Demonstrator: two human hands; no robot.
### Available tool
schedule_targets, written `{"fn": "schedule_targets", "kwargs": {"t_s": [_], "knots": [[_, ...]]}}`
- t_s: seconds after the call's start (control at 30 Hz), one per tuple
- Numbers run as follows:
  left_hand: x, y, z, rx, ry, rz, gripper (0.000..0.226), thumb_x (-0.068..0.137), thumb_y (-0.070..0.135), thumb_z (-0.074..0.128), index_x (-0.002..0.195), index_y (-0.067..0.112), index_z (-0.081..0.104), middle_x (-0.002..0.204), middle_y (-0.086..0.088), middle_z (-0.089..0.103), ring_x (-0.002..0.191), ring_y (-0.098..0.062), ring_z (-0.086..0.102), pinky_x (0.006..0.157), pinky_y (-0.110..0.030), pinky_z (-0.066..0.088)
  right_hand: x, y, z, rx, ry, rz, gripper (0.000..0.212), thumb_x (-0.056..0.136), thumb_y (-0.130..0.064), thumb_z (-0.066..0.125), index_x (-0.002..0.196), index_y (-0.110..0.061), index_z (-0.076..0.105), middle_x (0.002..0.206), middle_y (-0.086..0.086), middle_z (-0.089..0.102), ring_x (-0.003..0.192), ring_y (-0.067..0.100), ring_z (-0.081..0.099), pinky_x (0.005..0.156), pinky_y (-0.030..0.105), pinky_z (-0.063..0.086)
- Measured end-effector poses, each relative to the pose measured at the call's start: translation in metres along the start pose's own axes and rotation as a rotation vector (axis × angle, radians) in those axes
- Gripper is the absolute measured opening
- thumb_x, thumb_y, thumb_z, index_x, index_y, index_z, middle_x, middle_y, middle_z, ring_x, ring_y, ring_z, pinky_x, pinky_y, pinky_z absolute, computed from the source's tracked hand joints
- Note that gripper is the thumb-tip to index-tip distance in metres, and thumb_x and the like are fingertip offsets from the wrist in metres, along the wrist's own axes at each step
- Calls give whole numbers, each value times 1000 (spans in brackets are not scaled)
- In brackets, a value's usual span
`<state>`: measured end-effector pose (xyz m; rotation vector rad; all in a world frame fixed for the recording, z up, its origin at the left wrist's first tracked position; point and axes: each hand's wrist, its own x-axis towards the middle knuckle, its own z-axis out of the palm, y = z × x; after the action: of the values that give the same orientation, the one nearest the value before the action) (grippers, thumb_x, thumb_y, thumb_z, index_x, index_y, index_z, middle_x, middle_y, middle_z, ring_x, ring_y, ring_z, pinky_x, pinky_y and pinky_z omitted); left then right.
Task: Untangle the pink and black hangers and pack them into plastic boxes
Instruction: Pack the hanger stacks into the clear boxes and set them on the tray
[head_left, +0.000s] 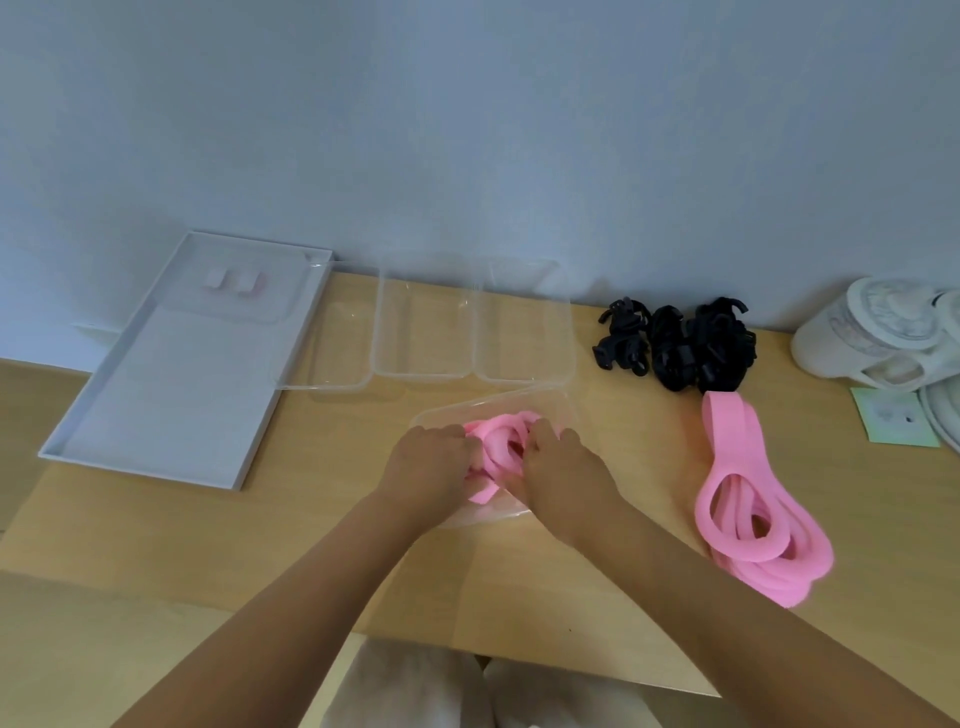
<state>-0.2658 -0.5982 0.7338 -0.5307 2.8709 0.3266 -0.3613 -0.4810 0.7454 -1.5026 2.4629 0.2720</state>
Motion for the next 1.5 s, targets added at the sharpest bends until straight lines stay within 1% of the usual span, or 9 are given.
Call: {"fn": "schedule_targets", "kwargs": {"t_s": [0.13,0.2,0.37,0.57,0.73,1.0,1.17,1.37,1.5], "knots": [[10,8,-4,-55,-1,-62,19,86,34,54,96,22,64,99,-1,63,91,-22,61,71,-28,41,19,-19,2,60,-167,50,45,94,-15,47,137,-9,36,134,15,36,118,29,41,83,30,41],[9,7,-5,-28,-9,-60,23,90,30,49,107,17,60,107,-4,60,97,-24,59,74,-30,41,23,-15,3,136,-158,75,50,96,-23,48,141,-10,31,138,14,30,123,29,36,87,31,40],[-10,0,-5,-51,21,-30,34,95,27,45,126,13,46,120,-6,56,106,-25,53,81,-30,37,3,-9,7,348,-40,199,61,94,-51,40,136,-7,34,126,8,35,111,21,42,72,26,35],[-14,9,-20,12,-4,-32,33,91,18,46,124,19,46,113,-2,58,98,-23,56,77,-31,40,-8,-7,-3,453,71,192,74,90,-61,35,137,-5,32,126,9,36,109,21,43,78,27,42],[-15,15,-29,-26,-97,-78,28,90,17,46,116,22,54,109,1,60,97,-21,59,83,-32,46,-17,3,-12,459,111,162,52,95,-47,38,128,-8,45,120,7,43,103,21,47,78,27,40],[-12,34,-36,-190,5,-103,19,89,26,53,106,21,61,101,5,61,89,-17,56,72,-27,44,-32,18,-10,579,312,144,32,96,-29,42,117,-8,56,103,5,50,80,16,43,66,24,33],[-1,70,-40,-240,119,6,19,91,20,47,101,19,64,93,7,61,81,-13,55,69,-24,43,-45,36,-5,723,441,180,22,92,-18,52,100,-1,64,93,8,57,76,23,55,67,33,46],[17,119,-39,-302,130,116,13,90,18,50,90,15,63,86,4,60,74,-14,54,65,-30,48,-75,94,14,587,651,506,16,79,-12,66,88,2,65,84,16,57,76,30,52,64,36,49],[41,160,-31,-476,30,87,20,95,21,46,106,11,60,101,-1,63,86,-17,58,74,-27,46,-99,138,27,698,336,850,56,85,-40,61,125,-4,45,126,15,43,115,31,37,96,36,33]]}}
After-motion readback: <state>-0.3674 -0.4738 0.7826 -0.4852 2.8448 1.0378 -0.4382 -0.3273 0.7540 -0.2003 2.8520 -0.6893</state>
